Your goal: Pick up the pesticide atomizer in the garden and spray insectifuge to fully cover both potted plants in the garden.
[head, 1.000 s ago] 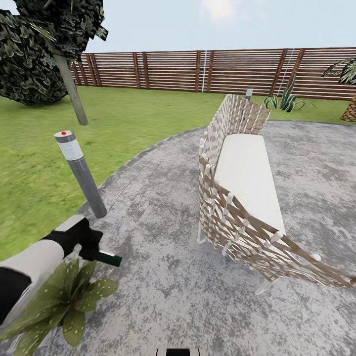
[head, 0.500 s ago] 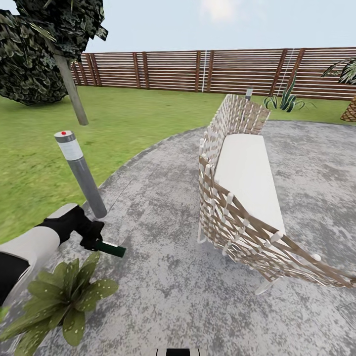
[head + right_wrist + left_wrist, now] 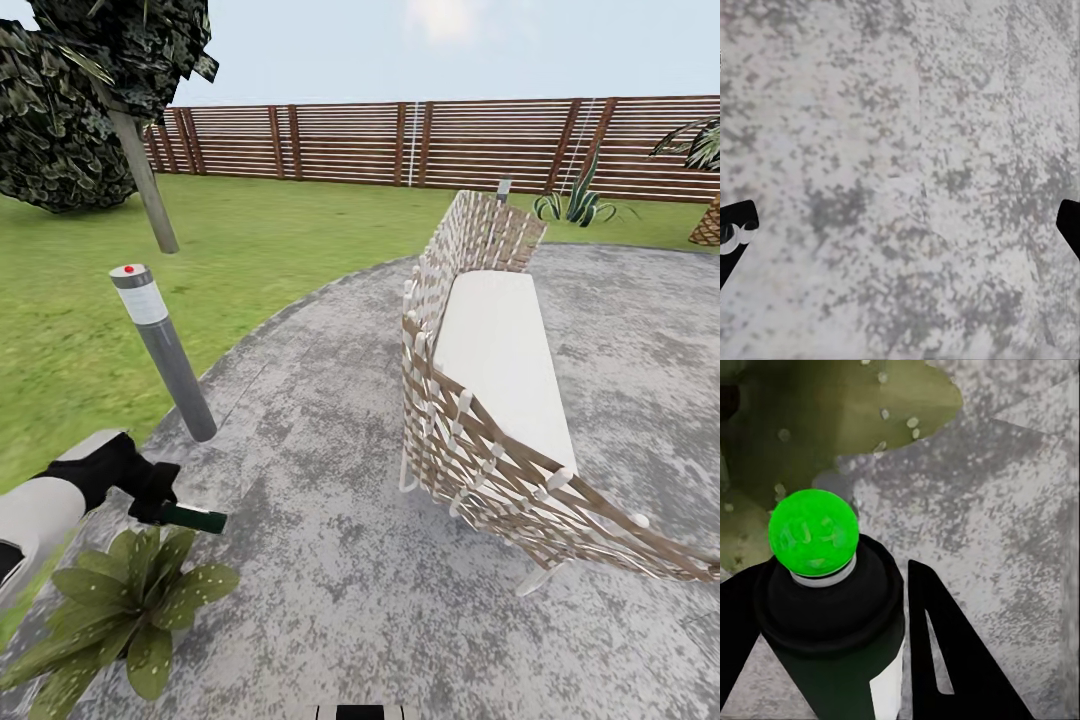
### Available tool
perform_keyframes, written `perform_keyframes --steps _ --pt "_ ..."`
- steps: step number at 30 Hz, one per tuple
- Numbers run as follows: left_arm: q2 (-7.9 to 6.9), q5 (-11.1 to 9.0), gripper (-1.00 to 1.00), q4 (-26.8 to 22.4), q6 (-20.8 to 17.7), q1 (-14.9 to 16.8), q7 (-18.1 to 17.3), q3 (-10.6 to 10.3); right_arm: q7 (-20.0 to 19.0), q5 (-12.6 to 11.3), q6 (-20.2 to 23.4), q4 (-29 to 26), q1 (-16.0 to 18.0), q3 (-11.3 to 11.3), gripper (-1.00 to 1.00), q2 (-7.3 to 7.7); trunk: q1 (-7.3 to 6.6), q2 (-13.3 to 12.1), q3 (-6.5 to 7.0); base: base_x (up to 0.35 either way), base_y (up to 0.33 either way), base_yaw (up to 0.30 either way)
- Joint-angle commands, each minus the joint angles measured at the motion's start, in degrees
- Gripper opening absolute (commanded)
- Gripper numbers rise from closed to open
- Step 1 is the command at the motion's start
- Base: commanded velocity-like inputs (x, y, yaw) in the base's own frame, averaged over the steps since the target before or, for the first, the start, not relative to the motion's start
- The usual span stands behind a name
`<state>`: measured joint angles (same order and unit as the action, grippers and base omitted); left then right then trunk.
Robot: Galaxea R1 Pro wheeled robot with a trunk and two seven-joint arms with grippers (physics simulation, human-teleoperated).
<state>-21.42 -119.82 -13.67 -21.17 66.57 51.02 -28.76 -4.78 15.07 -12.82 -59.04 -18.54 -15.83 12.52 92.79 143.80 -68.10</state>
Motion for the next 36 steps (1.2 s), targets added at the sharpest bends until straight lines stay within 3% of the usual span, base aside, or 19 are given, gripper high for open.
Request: perform_keyframes --steps 1,7,10,12,13,18,26,30,31,33,36 --pt "-0.49 -1.30 -1.00 -0.12 -0.58 -0.07 -0.64 -0.20 -0.32 0.33 -0.16 -0.01 -0.01 -0.17 1.00 -0.07 -0.01 0.02 -0.04 0.000 0.000 0.000" --pt "-2.29 -8.94 -1.00 -2.20 -7.16 -0.37 -2.50 -0.16 -0.24 0.32 -0.19 0.14 0.00 -0.17 1.00 -0.13 -0.01 0.02 -0.04 0.000 0.000 0.000" --pt "-2.69 -11.24 -1.00 -4.45 -11.07 -0.56 -2.44 -0.21 -0.23 0.32 -0.19 0.15 0.00 -0.17 1.00 -0.13 -0.01 0.02 -0.04 0.000 0.000 0.000" --pt "-3.52 -11.65 -1.00 -8.53 -12.20 -1.68 -2.30 -0.26 -0.23 0.36 -0.19 0.17 0.00 -0.17 1.00 -0.13 -0.01 0.02 -0.04 0.000 0.000 0.000" --pt "-4.96 -11.66 -1.00 -15.51 -12.67 -4.17 -2.25 -0.26 -0.21 0.38 -0.19 0.37 0.00 -0.17 1.00 -0.09 -0.01 0.02 -0.04 0.000 0.000 0.000" --pt "-8.04 -11.38 -1.00 -35.66 -11.50 -11.22 -2.37 -0.23 -0.07 0.40 -0.62 2.04 0.12 -0.23 1.00 0.46 -0.01 0.02 -0.04 -0.078 0.000 0.000" --pt "-8.72 -11.14 -1.00 -44.41 -10.77 -12.57 -1.07 -0.26 -0.08 0.30 -2.63 2.93 0.27 -0.16 1.00 0.05 -0.01 0.02 -0.04 -0.315 0.063 0.000" --pt "-8.88 -9.88 -1.00 -56.35 2.51 -14.26 10.35 -0.31 -0.06 0.34 -2.70 3.00 0.40 -0.17 1.00 -0.03 -0.01 0.02 -0.04 -0.344 0.091 0.000" --pt "-8.79 -8.05 -1.00 -59.30 6.91 -14.67 13.90 -0.43 -0.06 0.37 -2.68 3.02 0.45 -0.17 1.00 -0.03 -0.01 0.02 -0.04 -0.345 0.056 0.000" --pt "-8.16 -2.22 -1.00 -64.16 15.25 -16.10 20.40 -0.72 -0.06 0.39 -2.58 3.07 0.49 -0.17 1.00 -0.04 -0.01 0.02 -0.04 -0.346 0.029 0.000" --pt "-5.68 3.15 -1.00 -68.02 23.63 -19.39 25.05 -0.67 -0.05 0.47 -2.43 3.12 0.58 -0.17 1.00 -0.04 -0.01 0.02 -0.04 -0.346 0.010 0.000"
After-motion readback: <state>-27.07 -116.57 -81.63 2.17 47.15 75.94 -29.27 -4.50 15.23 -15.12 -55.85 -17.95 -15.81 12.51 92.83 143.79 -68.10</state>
